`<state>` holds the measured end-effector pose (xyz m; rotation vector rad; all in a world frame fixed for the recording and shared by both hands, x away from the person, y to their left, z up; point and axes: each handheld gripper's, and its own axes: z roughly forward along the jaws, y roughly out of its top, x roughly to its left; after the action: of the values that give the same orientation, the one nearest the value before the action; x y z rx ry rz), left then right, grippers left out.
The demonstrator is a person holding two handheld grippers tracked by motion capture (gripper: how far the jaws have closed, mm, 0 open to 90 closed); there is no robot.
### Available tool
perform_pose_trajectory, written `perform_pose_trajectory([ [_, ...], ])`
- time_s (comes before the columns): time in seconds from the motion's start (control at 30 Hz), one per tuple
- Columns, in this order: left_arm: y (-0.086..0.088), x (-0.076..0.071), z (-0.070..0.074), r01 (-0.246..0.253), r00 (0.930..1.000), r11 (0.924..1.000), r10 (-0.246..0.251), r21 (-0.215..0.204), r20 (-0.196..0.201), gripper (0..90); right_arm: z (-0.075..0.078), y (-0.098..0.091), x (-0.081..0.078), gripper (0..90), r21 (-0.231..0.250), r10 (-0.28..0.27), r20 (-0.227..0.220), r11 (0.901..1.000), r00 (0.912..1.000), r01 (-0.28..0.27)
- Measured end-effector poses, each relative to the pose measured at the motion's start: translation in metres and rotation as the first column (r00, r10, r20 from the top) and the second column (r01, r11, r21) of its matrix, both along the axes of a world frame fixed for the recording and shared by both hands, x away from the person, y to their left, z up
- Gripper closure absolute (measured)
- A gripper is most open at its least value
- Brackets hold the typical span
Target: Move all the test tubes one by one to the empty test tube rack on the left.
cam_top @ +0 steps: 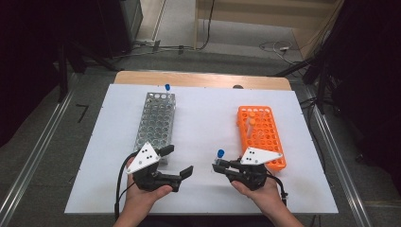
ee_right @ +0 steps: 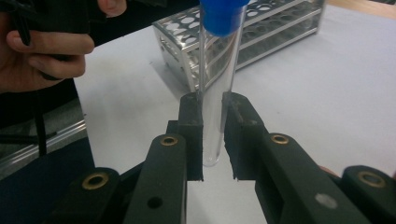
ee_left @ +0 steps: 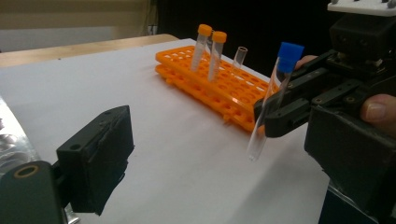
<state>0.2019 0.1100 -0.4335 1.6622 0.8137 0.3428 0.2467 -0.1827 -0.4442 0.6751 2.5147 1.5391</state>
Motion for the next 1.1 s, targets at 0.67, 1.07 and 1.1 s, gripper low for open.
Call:
perform_pose_trajectory([
  [0.67, -0.025, -0.001, -0.001, 0.163, 0.9865, 0.9862, -0.164, -0.027, -0.006, 44.7, -0.005, 0.028, -0.015, 75.6, -0.028, 0.087, -0.005, 0.9958, 0.9962, -0.087],
  [1.07, -0.034, -0.002, -0.004, 0.196, 0.9806, 0.9805, -0.196, 0.015, -0.006, 71.3, -0.006, 0.036, -0.021, 75.6, -0.044, 0.120, -0.007, 0.9918, 0.9928, -0.120],
  [1.1, -0.034, -0.002, -0.004, 0.192, 0.9814, 0.9812, -0.192, 0.020, -0.004, 73.0, -0.006, 0.036, -0.021, 75.6, -0.045, 0.122, -0.007, 0.9915, 0.9925, -0.122],
])
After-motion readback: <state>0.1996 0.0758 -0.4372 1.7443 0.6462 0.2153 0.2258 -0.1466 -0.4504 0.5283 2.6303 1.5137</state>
